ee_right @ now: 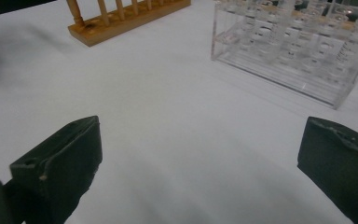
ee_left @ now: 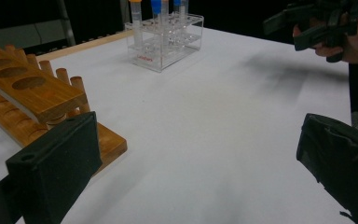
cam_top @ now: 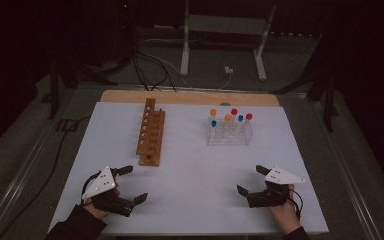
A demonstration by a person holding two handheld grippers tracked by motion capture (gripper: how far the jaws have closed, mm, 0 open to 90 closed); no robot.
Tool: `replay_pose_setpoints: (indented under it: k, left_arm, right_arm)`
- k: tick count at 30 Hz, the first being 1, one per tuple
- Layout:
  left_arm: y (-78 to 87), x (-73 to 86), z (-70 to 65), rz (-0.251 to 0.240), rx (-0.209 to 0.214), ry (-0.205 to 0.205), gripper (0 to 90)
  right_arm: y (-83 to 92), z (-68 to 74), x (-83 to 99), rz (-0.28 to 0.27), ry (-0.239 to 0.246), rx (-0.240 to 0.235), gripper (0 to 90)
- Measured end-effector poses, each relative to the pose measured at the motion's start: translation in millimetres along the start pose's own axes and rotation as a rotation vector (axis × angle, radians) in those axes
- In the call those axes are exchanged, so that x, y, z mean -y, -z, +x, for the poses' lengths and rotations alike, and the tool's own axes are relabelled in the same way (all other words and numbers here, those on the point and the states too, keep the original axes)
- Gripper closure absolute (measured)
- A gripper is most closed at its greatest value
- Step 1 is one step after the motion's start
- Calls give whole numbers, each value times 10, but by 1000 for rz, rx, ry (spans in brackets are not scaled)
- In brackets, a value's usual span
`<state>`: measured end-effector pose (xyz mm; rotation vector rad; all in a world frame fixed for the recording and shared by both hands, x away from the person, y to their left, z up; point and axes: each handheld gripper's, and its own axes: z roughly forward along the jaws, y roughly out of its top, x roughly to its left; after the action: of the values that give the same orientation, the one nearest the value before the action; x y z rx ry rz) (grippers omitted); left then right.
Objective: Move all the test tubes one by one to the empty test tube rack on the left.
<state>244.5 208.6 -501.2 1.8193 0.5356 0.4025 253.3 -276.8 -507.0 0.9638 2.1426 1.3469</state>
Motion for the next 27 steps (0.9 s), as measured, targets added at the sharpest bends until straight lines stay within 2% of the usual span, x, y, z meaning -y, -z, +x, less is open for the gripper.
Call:
replay_pose_setpoints:
  k: [1, 6, 13, 17, 21, 27]
  left_arm:
    - [4, -2, 7, 0, -1, 9, 5]
    - [4, -7, 11, -2, 9, 30, 5]
    - [-1, -8, 9, 6, 16, 30, 5]
    - [6, -10, 8, 0, 17, 34, 5]
    - [3, -9, 11, 0, 20, 39, 5]
    - [2, -16, 4, -2, 26, 42, 5]
  right_arm:
    - [4, 12, -2, -2, 12, 7, 0]
    - [49, 20, -3, -5, -8, 0, 0]
    - [54, 31, -14, -18, -7, -23, 0]
    - [48, 5, -15, -8, -28, -37, 0]
    - [55, 39, -49, 9, -14, -18, 0]
    - [55, 92, -138, 31, -14, -24, 0]
